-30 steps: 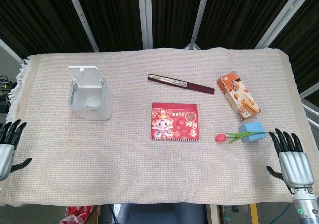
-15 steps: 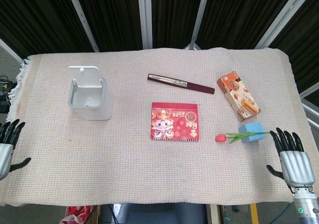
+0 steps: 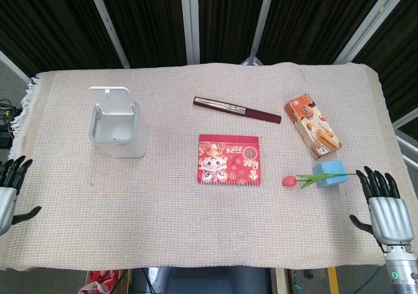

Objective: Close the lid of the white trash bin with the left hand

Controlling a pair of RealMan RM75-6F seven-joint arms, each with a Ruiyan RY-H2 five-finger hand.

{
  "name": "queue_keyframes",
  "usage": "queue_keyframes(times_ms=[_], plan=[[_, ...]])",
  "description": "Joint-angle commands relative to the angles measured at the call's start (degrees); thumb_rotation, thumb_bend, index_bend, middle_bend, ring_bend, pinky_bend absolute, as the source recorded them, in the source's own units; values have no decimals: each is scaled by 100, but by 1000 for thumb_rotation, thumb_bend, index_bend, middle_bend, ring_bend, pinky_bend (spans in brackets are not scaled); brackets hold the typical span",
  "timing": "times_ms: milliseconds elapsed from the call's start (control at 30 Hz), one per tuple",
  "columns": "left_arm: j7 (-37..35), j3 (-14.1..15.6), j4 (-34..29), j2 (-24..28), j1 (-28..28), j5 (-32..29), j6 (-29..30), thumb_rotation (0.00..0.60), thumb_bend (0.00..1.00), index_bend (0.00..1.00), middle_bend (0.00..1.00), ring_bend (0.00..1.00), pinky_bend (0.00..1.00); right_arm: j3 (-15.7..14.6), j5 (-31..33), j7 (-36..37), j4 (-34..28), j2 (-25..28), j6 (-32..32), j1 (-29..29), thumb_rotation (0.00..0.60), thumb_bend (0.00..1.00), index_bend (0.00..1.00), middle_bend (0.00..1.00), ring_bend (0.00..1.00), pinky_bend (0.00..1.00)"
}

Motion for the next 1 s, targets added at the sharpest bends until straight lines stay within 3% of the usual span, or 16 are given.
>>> queue_keyframes(times_ms=[33,67,133,167,233,300,367,600,800,1000], plan=[[49,-121,-141,109,-92,-85,-53,600,44,0,0,0,19,8,4,40,-13,-6,7,-3,600,195,0,0,0,0],[94,-200,-209,162,-149,-140,-80,600,71,0,0,1,49,13,14,59,-18,-10,5,-2,600,195,0,0,0,0],[198,-355,-338,254,-266,-277,-157,600,166,0,37,63,205,24,44,84,-27,-15,-7,-1,600,195,0,0,0,0],[265,-451,-422,310,-342,-368,-212,600,230,0,115,160,338,30,68,97,-35,-17,-23,2,600,195,0,0,0,0],[422,-713,-587,427,-562,-561,-337,600,338,0,365,411,573,46,114,111,-52,-21,-47,9,600,195,0,0,0,0],[536,-922,-728,523,-769,-746,-503,600,417,0,604,620,728,59,148,133,-70,-20,-64,13,600,194,0,0,0,0],[683,-1119,-876,626,-993,-1022,-753,600,475,0,732,728,798,71,173,152,-82,-18,-70,15,600,194,0,0,0,0],[1399,-1712,-1186,837,-1954,-2317,-1841,600,627,0,959,924,924,111,293,242,-123,7,-126,22,600,194,0,0,0,0],[2271,-2004,-1006,739,-3016,-3987,-2728,600,682,31,1000,966,960,172,411,370,-104,23,-178,41,600,194,0,0,0,0],[2994,-2038,-692,495,-3885,-5312,-2872,600,686,82,1000,970,967,184,473,540,-136,74,-257,51,600,194,0,0,0,0]])
